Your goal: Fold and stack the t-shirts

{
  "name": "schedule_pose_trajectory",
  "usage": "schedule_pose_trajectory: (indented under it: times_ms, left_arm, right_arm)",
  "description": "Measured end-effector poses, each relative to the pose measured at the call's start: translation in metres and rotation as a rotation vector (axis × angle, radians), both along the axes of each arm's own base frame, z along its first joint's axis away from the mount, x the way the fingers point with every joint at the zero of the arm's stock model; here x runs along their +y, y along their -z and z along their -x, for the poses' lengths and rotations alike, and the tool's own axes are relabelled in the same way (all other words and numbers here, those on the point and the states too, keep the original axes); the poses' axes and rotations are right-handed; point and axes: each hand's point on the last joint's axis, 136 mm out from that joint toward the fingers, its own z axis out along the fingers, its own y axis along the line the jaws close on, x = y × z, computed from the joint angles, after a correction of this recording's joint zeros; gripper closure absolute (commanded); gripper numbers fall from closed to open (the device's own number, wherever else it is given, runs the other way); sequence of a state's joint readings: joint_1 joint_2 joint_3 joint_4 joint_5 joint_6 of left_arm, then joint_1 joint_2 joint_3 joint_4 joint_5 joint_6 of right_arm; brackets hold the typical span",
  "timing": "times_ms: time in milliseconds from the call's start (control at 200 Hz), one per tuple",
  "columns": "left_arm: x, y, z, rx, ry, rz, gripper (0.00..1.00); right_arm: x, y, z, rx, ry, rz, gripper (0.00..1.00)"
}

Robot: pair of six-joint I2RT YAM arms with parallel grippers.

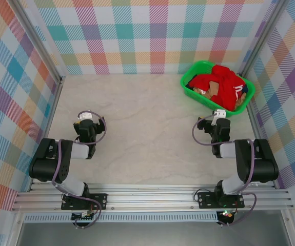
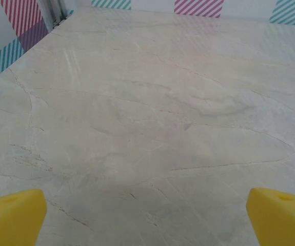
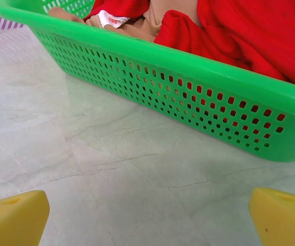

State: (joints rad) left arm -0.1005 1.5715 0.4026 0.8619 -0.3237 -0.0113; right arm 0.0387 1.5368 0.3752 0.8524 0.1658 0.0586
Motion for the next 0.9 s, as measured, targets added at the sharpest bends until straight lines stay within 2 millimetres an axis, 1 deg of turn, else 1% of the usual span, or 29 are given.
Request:
schedule_pose_trajectory:
  times_ms: [705,810,840,875,900]
  left_arm:
    - [0.0,0.0,0.0,0.0,0.0,0.0,0.0]
    - [0.0,0.0,0.003,-0.002,-0.001,-0.002,0.0]
    - [-0.001,0.0,0.005,-0.003,-0.001,-0.007,0.0]
    - [-0.004,-0.001,0.009,-0.003,0.002,-0.025,0.0]
    - [-0.008,-0.001,0.012,0.004,0.007,-0.046,0.0]
  right_arm:
    - [0.001,0.0,0.0,-0.001,-0.004,-0.001,0.0]
    - [0.006,-0.002,0.001,0.002,-0.025,0.025,0.0]
    - [0.01,-0.005,0.003,0.012,-0.034,0.047,0.0]
    - [0.019,-0.013,0.006,0.017,-0.051,0.072,0.0]
    - [0.028,-0.022,0.006,0.014,-0.071,0.082,0.01]
